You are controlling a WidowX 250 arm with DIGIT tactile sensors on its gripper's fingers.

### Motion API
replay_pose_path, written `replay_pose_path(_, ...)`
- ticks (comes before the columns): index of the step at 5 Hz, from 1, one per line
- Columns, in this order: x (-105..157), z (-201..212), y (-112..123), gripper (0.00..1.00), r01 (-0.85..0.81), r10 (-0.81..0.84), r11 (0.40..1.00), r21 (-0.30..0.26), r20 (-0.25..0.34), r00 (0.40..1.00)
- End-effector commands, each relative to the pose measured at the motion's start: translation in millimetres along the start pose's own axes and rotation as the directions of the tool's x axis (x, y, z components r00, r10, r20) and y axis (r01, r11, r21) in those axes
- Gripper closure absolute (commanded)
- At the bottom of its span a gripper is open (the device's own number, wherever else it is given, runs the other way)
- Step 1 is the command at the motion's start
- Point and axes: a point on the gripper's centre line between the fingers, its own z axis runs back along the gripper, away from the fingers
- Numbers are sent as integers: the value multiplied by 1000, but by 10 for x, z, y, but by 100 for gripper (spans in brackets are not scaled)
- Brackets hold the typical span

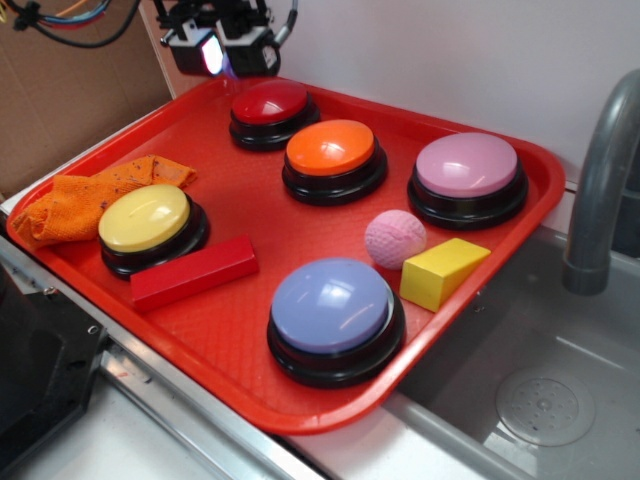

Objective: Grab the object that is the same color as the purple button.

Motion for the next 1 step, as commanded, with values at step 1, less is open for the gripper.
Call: replay_pose_path(1,-159,257,270,91,73,-74,997,-19,-52,996)
